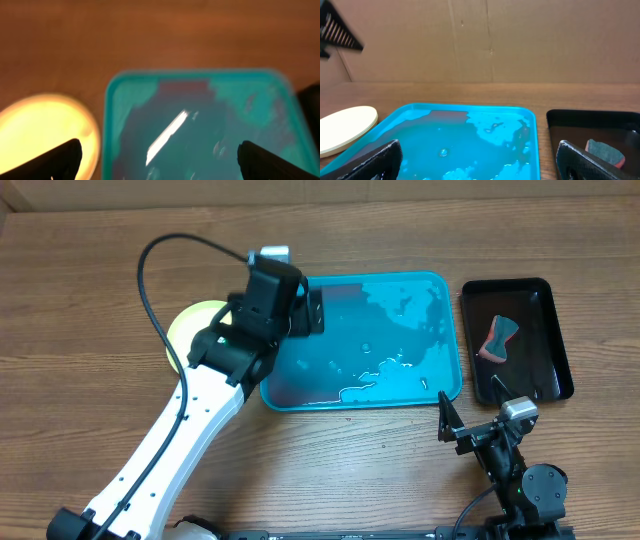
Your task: Clean dirty plates on tray and stack at the side
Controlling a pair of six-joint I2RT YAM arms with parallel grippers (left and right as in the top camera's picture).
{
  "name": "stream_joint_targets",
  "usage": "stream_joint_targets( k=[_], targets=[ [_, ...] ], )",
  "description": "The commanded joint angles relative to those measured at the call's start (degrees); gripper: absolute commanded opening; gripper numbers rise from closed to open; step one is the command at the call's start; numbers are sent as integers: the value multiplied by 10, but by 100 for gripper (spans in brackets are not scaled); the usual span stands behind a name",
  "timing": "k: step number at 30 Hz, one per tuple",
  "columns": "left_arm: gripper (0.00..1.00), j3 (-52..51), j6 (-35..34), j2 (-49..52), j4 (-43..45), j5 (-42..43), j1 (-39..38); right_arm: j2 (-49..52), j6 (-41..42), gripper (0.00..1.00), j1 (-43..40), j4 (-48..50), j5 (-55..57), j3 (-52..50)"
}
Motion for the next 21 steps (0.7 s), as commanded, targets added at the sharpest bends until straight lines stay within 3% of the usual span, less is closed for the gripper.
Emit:
stream_joint_targets(
  k=[1,8,14,21],
  targets=[
    [100,-4,117,-52,71,64,22,-6,2,100,3,3,-4,-6],
    [100,-113,250,-171,139,200,66,-6,2,100,3,3,-4,-6],
    [100,-299,260,-313,224,262,121,-6,2,100,3,3,-4,-6],
    [100,-485,260,-483,308,277,177,-6,2,100,3,3,-4,-6]
  ],
)
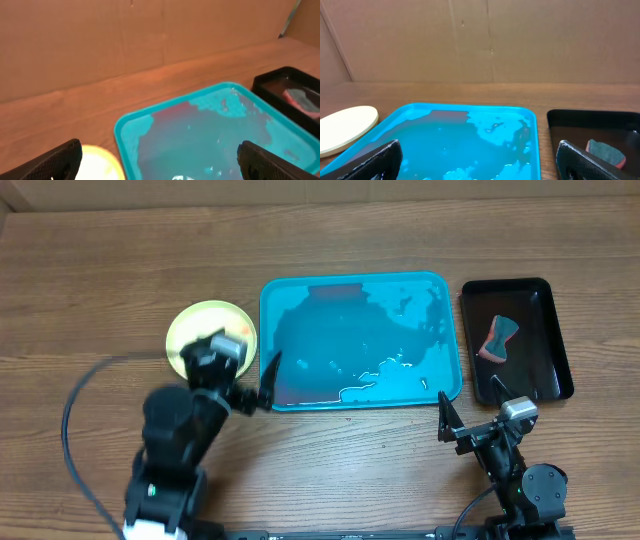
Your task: Clean dirty plates on tray and stack at the side
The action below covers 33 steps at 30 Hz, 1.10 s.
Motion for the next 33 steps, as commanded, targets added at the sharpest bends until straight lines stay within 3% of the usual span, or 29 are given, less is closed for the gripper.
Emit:
stream_joint_targets(
  k=[1,14,33],
  targets=[
    [100,-65,15,-75,17,30,30,-6,2,100,3,3,-2,-6],
    [99,-199,16,-279,9,37,112,-6,2,100,3,3,-2,-6],
    [100,-296,16,-401,10,14,108,-6,2,100,3,3,-2,-6]
  ],
)
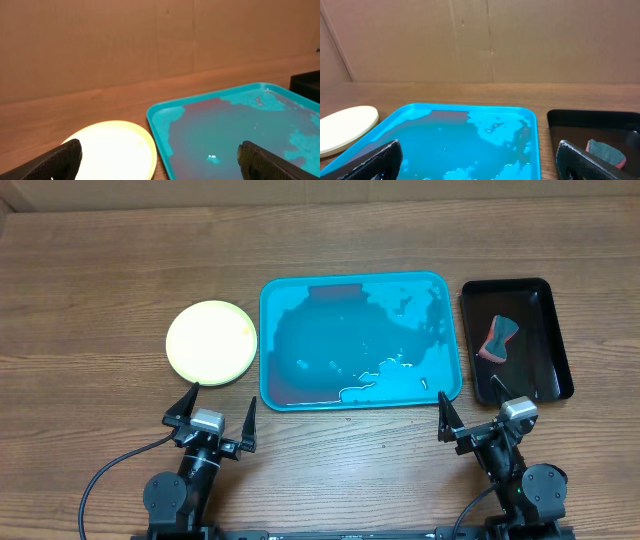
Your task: Clean dirty plates on tray and stack at the side
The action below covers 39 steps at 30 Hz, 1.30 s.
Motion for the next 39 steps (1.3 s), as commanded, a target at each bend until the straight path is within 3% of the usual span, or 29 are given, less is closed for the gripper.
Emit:
stream_joint_targets(
  k=[1,9,39],
  targets=[
    [99,-7,9,-8,-4,-16,-1,-6,2,100,3,3,-3,-6],
    [100,-7,9,-8,-16,-46,-1,-6,2,100,3,3,-3,-6],
    [100,-7,9,-8,-14,-34,-1,-6,2,100,3,3,-3,-6]
  ],
)
